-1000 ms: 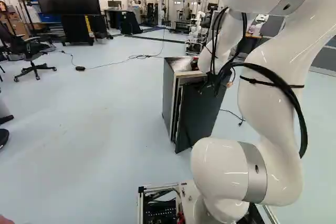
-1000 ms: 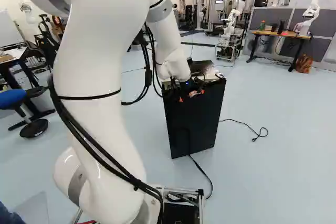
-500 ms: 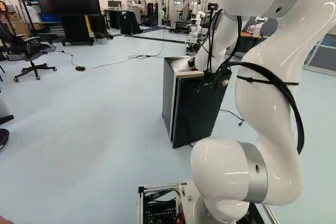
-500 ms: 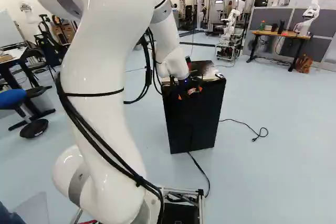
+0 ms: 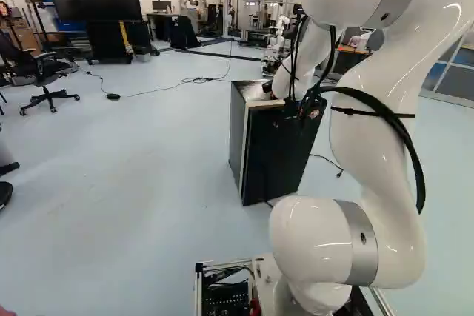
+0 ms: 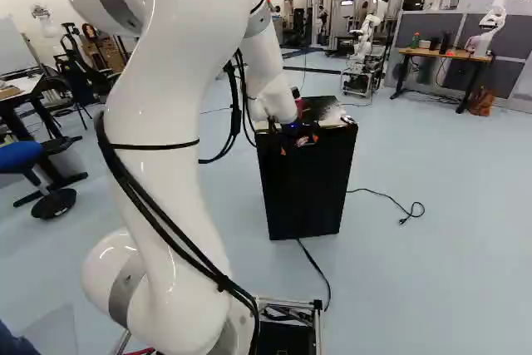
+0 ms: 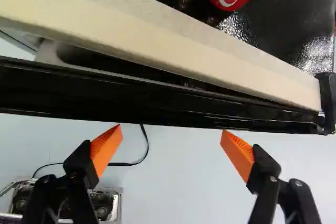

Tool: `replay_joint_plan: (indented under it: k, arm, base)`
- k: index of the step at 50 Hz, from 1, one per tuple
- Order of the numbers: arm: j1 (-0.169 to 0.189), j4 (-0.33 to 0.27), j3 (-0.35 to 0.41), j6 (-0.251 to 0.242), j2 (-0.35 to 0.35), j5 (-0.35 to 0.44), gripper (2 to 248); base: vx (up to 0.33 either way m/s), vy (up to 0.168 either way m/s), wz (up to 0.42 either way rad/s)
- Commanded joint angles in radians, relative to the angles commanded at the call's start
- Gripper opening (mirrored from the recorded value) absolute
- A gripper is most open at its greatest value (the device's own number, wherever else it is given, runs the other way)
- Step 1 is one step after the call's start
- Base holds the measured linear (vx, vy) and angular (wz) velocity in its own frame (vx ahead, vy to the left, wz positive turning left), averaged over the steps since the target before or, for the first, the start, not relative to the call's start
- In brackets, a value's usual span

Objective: Grab a drink from the fridge

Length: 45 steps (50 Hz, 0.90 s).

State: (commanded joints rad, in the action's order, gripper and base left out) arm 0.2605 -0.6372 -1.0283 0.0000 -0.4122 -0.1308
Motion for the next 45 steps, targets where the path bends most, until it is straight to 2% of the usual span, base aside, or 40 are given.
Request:
replay_joint_plan:
  k: [21,45]
  arm:
    - [-0.01,0.0,-0.025,0.0,-0.019,0.0,247]
    - [-0.01,0.0,-0.001,0.0,-0.001,0.0,247]
  base:
    - [0.0,0.0,0.0]
    - [0.0,0.0,0.0]
